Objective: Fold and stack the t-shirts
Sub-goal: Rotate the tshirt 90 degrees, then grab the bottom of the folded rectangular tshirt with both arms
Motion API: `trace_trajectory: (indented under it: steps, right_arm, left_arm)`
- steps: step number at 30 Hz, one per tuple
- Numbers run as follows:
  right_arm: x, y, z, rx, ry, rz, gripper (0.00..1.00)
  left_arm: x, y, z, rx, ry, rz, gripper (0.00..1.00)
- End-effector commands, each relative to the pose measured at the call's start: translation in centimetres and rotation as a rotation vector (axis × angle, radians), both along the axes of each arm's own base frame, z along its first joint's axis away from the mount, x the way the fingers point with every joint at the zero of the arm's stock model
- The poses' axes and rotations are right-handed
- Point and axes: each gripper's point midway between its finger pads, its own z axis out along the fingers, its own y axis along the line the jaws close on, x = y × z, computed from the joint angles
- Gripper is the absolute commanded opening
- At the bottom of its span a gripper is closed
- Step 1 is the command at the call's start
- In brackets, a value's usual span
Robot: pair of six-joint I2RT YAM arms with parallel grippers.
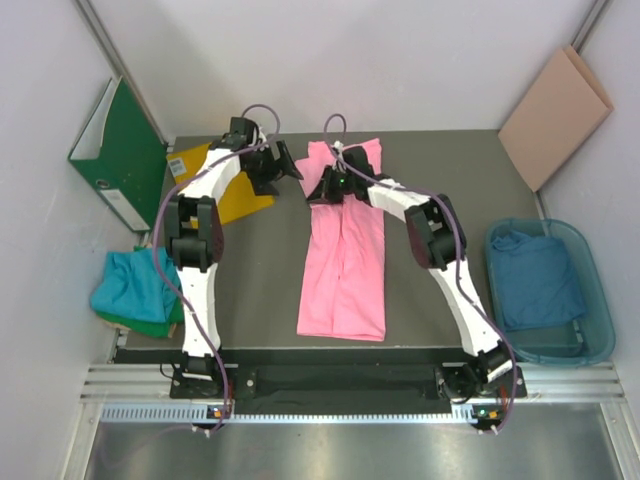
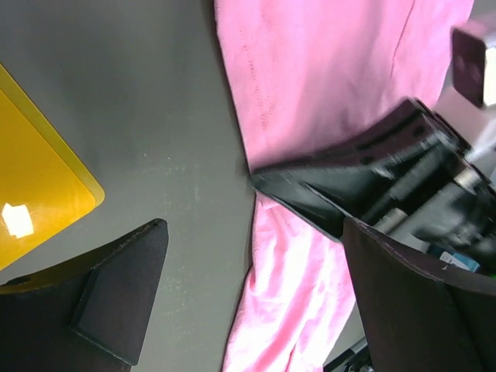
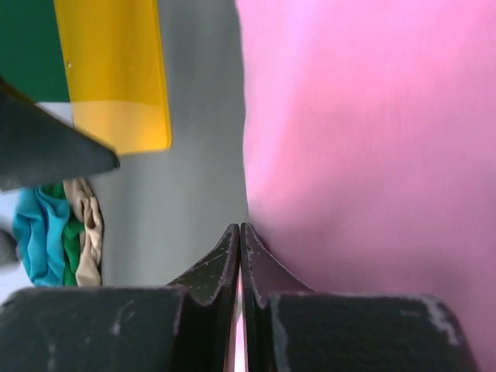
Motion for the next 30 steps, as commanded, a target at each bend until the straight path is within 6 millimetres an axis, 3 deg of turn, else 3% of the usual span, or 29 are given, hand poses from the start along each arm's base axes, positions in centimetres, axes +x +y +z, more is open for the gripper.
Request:
trace_trajectory:
  steps: [1, 2, 3, 4, 5, 6, 7, 8, 9, 10, 11, 12, 13, 14, 15, 16, 18, 19, 21, 22, 23, 24, 25, 27, 28, 30]
  right_arm:
    - [1.0, -3.3, 10.9, -0.011, -0.21, -0.058, 0.0]
    - [1.0, -4.5, 14.5, 0.003, -0.262, -0.081, 0.02]
    - [0.8, -5.4, 15.8, -0.002, -0.283, -0.096, 0.05]
    - [0.5, -6.5, 15.6, -0.039, -0.292, -0.115, 0.07]
    - [-0.1, -7.9, 18.8, -0.04, -0.338, -0.137, 0.1]
    - [-0.5, -8.7, 19.6, -0.054, -0.352, -0.147, 0.11]
    - [-1.0, -9.9, 18.9, -0.093, -0.35, -0.158, 0.19]
    - [-2.2, -10.9, 20.7, -0.104, -0.364, -0.162, 0.26]
    - [-2.7, -11.9, 20.8, -0.125, -0.358, -0.167, 0.32]
    - [-3.8, -12.8, 19.2, -0.168, -0.327, -0.159, 0.38]
    - [-4.8, -13.6, 19.9, -0.175, -0.328, -0.157, 0.47]
    - [-6.0, -14.7, 18.6, -0.211, -0.274, -0.153, 0.51]
    - [-7.7, -15.6, 15.8, -0.237, -0.199, -0.137, 0.54]
    - [-8.9, -16.5, 15.8, -0.242, -0.183, -0.138, 0.55]
    - [-10.4, -17.3, 14.3, -0.262, -0.125, -0.135, 0.57]
    - [-12.7, -18.2, 11.3, -0.289, -0.035, -0.123, 0.58]
    - [-15.9, -19.1, 10.1, -0.292, 0.034, -0.104, 0.61]
    - [-18.4, -19.8, 7.8, -0.314, 0.115, -0.087, 0.61]
    - [-21.1, -20.3, 7.2, -0.308, 0.158, -0.068, 0.62]
    - [-23.6, -21.1, 5.3, -0.332, 0.237, -0.06, 0.64]
    - [-24.7, -21.3, 5.6, -0.324, 0.242, -0.056, 0.65]
    - [-25.8, -21.6, 5.1, -0.325, 0.264, -0.052, 0.66]
    - [-27.9, -22.2, 3.8, -0.341, 0.325, -0.041, 0.67]
    - [-29.5, -22.6, 3.8, -0.331, 0.337, -0.043, 0.67]
    - [-30.9, -23.0, 3.0, -0.34, 0.373, -0.044, 0.68]
    - [-31.9, -23.2, 3.5, -0.315, 0.368, -0.066, 0.68]
  left_arm:
    - [0.7, -0.3, 6.1, -0.039, -0.144, -0.009, 0.99]
    - [0.5, -0.4, 6.5, -0.046, -0.151, -0.011, 0.99]
    - [0.3, -0.5, 6.4, -0.05, -0.15, -0.014, 0.99]
    - [-0.2, -0.7, 5.7, -0.059, -0.136, -0.02, 0.99]
    - [-0.6, -0.7, 6.0, -0.067, -0.14, -0.024, 0.99]
    - [-1.0, -0.7, 5.9, -0.067, -0.135, -0.03, 0.99]
    - [-1.7, -0.7, 5.0, -0.066, -0.112, -0.036, 0.99]
    - [-2.3, -0.7, 5.4, -0.071, -0.113, -0.042, 0.99]
    - [-2.8, -0.7, 5.2, -0.071, -0.103, -0.044, 0.99]
    - [-3.9, -0.8, 4.0, -0.075, -0.066, -0.05, 0.99]
    - [-4.6, -0.9, 4.6, -0.088, -0.071, -0.058, 0.99]
    - [-5.3, -1.1, 4.4, -0.093, -0.061, -0.068, 0.99]
    - [-6.7, -1.1, 3.3, -0.093, -0.021, -0.079, 0.99]
    - [-7.7, -1.3, 3.6, -0.098, -0.017, -0.09, 0.99]
    - [-8.9, -1.9, 3.3, -0.111, 0.004, -0.116, 0.99]
    - [-10.6, -1.9, 2.0, -0.108, 0.053, -0.132, 0.99]
    - [-13.1, -2.7, 2.0, -0.13, 0.089, -0.173, 0.99]
    - [-15.3, -2.7, 0.6, -0.132, 0.145, -0.188, 0.99]
    - [-17.6, -3.2, 0.7, -0.131, 0.16, -0.216, 0.99]
    - [-19.7, -3.2, 0.1, -0.141, 0.194, -0.226, 0.99]
    - [-20.7, -3.2, -0.2, -0.145, 0.208, -0.228, 0.99]
    - [-23.0, -3.3, -1.4, -0.146, 0.264, -0.235, 0.99]
    - [-23.8, -3.4, -1.1, -0.151, 0.256, -0.236, 0.99]
    - [-26.8, -3.4, -2.3, -0.147, 0.32, -0.24, 0.99]
    - [-27.5, -3.6, -1.8, -0.162, 0.316, -0.234, 0.99]
    - [-30.0, -3.6, -2.7, -0.155, 0.361, -0.234, 0.99]
